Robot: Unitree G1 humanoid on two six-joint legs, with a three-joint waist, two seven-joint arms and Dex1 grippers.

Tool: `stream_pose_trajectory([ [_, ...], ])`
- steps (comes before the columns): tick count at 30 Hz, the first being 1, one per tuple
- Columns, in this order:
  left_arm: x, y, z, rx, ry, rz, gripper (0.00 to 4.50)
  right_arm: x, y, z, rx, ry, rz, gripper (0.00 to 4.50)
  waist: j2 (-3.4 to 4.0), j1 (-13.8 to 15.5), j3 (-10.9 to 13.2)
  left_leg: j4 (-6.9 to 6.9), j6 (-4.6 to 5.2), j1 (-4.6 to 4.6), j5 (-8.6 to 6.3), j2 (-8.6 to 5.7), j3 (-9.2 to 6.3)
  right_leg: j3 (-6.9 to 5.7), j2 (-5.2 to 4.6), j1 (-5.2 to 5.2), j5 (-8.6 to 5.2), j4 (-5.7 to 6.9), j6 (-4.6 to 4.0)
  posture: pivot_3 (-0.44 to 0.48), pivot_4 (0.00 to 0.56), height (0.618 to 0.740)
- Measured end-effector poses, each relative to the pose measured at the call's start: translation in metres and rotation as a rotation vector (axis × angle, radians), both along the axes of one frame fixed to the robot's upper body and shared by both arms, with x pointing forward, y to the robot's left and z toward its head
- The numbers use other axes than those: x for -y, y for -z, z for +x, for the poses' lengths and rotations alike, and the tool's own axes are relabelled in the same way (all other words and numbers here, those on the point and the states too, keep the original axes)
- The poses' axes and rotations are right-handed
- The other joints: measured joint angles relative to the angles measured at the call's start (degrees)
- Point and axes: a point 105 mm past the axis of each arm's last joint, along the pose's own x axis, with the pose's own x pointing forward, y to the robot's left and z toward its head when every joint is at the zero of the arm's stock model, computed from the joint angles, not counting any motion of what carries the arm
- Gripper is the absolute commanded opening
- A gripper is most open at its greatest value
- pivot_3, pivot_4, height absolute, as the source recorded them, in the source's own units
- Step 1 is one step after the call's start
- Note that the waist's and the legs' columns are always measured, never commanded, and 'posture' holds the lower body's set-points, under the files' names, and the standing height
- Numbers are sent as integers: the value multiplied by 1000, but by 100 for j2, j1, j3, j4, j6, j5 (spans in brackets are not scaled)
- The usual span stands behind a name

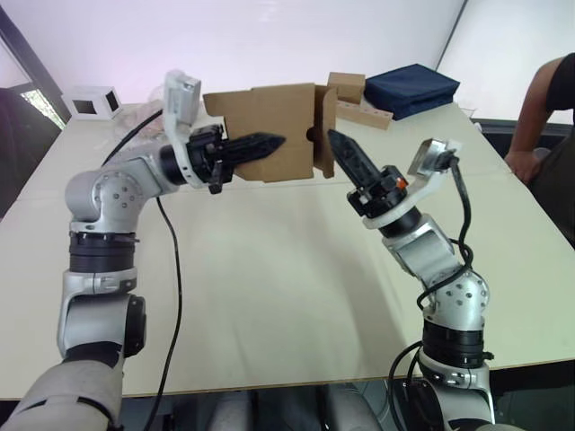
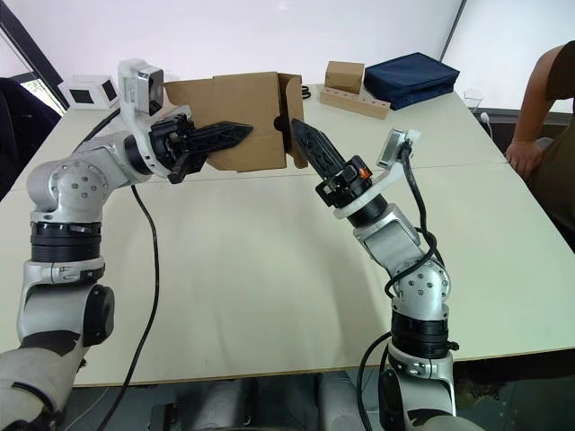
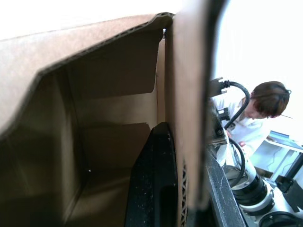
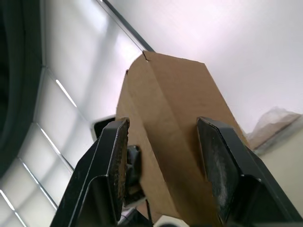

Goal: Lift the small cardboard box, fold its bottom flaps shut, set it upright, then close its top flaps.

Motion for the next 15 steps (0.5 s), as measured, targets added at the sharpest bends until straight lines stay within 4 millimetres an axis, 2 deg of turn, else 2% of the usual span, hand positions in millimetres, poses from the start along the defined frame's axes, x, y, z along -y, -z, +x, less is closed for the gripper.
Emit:
stream_pose_trajectory([
  [8,0,0,0,-3,-2,-1,0,-1,-1,-1,-7,-13,15,2329,0,3,0,0,-1,0,0,0,0,0,-1,0,0,0,0,0,150,740],
  [15,0,0,0,-2,0,0,0,0,6,7,-56,15,22,2329,0,-1,0,0,-2,0,1,0,0,0,-1,0,0,0,0,0,150,740],
])
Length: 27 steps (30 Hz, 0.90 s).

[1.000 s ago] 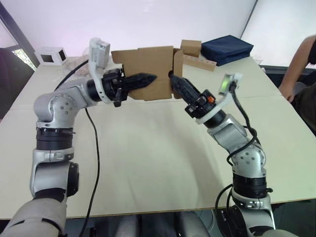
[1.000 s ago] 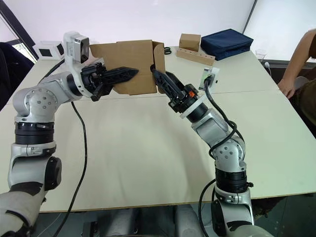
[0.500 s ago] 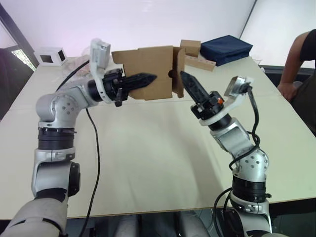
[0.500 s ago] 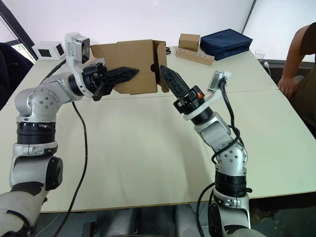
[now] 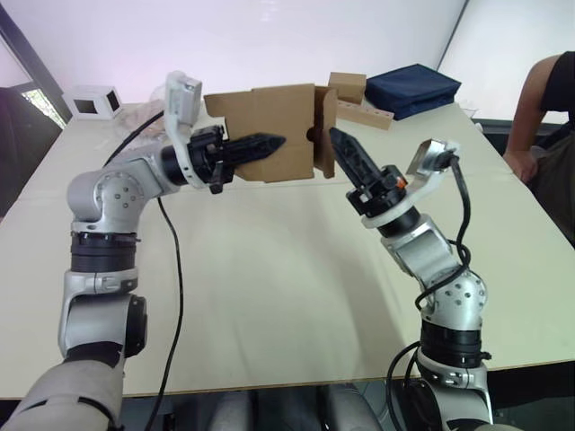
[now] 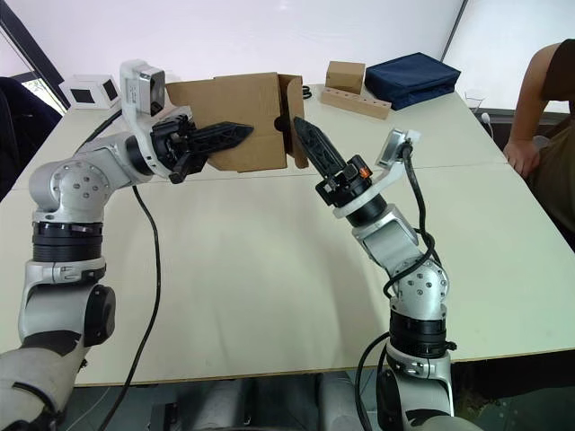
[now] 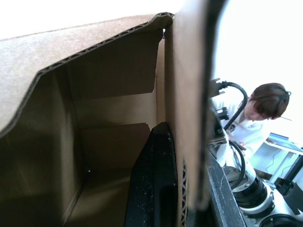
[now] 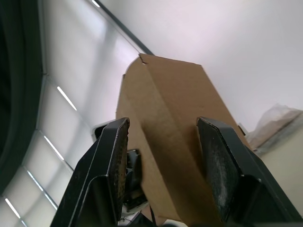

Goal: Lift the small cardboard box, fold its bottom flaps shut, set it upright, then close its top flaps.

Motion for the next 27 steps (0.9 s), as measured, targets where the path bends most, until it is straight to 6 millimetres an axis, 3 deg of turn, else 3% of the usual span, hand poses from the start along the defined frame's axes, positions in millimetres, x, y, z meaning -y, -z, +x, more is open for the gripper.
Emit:
stream_pose_trajectory([
  [16,2,-2,-3,-1,8,-3,0,-7,-2,7,-51,10,78,2329,0,-1,0,0,-1,0,1,0,-1,0,0,0,0,0,0,0,150,740],
  [27,2,-2,-1,-3,-2,-4,0,-18,0,3,-14,8,-14,2329,0,-2,0,0,-1,0,1,0,-1,0,0,0,0,0,0,0,150,740],
])
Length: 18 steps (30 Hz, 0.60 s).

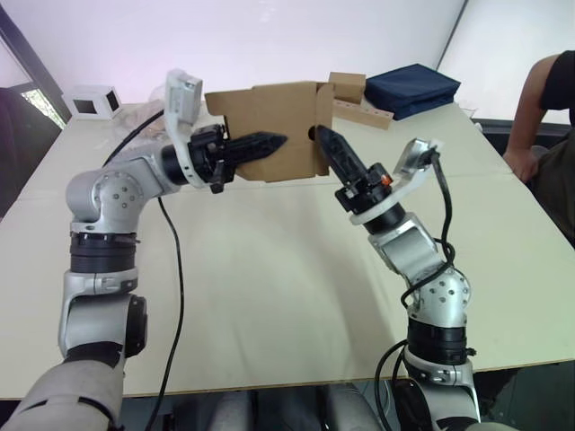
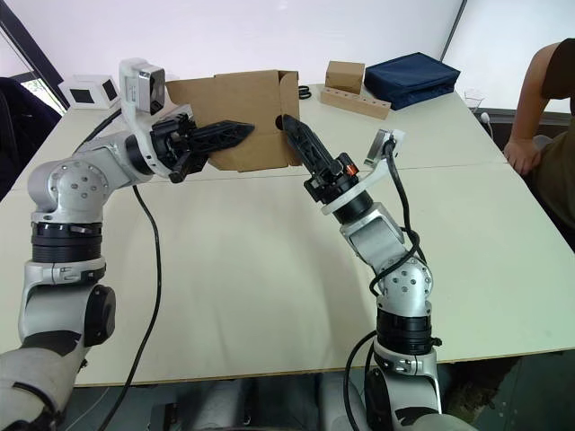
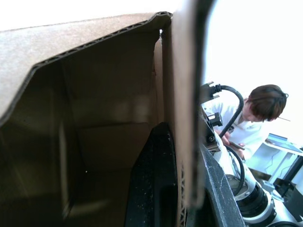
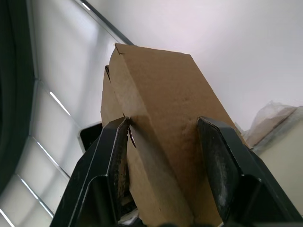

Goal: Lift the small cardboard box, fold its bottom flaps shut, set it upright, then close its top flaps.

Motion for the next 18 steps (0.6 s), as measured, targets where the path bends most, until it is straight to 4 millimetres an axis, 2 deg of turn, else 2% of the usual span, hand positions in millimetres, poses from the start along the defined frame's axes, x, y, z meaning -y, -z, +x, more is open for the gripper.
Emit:
stream_pose_trajectory([
  [9,0,0,0,-3,2,-1,0,3,3,6,-1,55,-22,2329,0,0,0,0,0,0,0,0,0,0,0,0,0,0,0,0,150,740],
  [18,1,0,0,-5,1,-2,0,-1,-1,4,16,34,-5,2329,0,-1,0,0,1,0,0,0,0,0,0,0,0,0,0,0,150,740],
])
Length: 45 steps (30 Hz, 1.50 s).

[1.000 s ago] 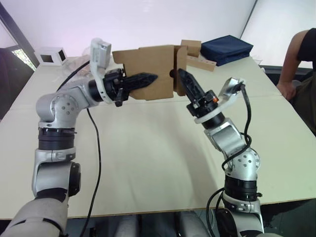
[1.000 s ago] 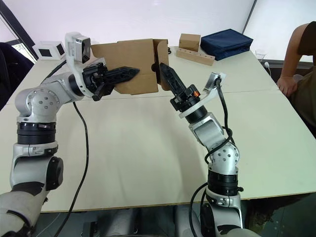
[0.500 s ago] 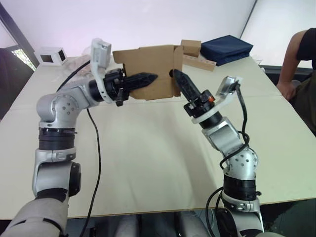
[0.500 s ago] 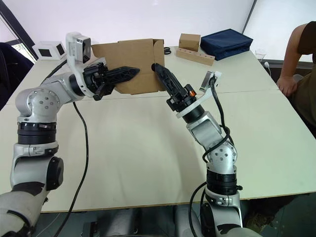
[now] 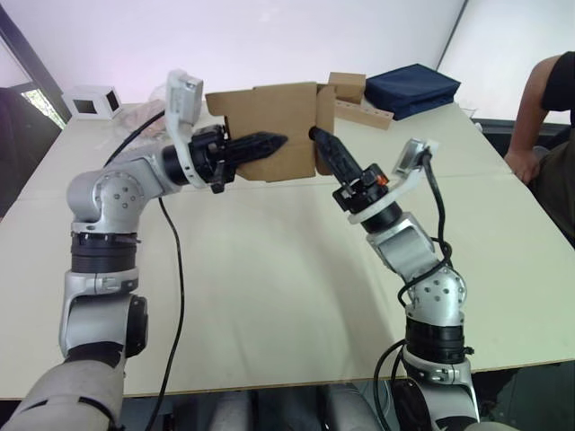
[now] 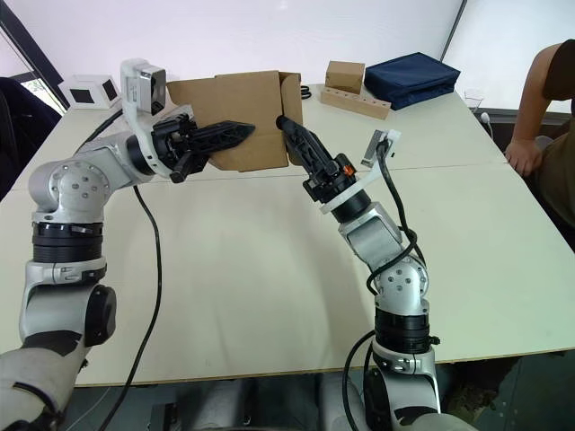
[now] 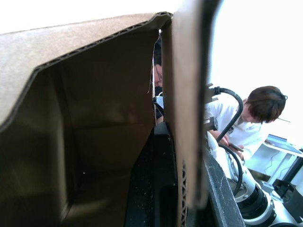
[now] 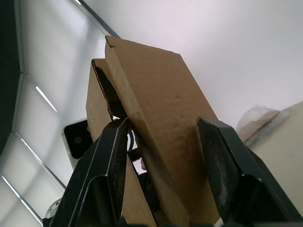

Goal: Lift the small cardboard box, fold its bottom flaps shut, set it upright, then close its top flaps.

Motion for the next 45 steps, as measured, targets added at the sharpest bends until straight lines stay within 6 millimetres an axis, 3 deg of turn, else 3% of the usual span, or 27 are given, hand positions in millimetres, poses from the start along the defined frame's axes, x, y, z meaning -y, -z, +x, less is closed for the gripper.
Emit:
stream_pose_trajectory([
  [20,-1,1,4,-10,-9,-18,0,-9,-3,-15,11,-99,46,2329,0,0,0,0,-2,0,1,0,-1,0,0,0,0,0,0,0,150,740],
  [28,-3,3,2,-23,0,-9,0,-8,-1,-17,21,-112,-17,2329,0,0,0,0,0,0,0,0,-1,0,0,0,0,0,0,0,150,740],
  [32,-3,3,0,-35,11,-2,0,-3,-2,-20,30,-118,-56,2329,0,4,0,0,2,0,-1,0,0,0,0,0,0,-1,0,0,150,740],
  [40,-10,-6,-6,-62,31,-55,0,33,-12,-21,47,-43,-27,2329,0,7,0,0,11,0,-6,0,-1,0,0,1,0,-1,0,0,150,740],
  [43,-9,-7,-7,-65,42,-62,0,35,-13,-19,47,-19,-20,1524,0,6,0,0,9,0,-5,0,-1,0,0,0,0,-1,0,0,150,740],
  [45,-9,-7,-7,-67,41,-63,0,36,-13,-17,48,2,-14,691,0,6,0,0,8,0,-4,0,0,0,0,0,0,-1,0,0,150,740],
])
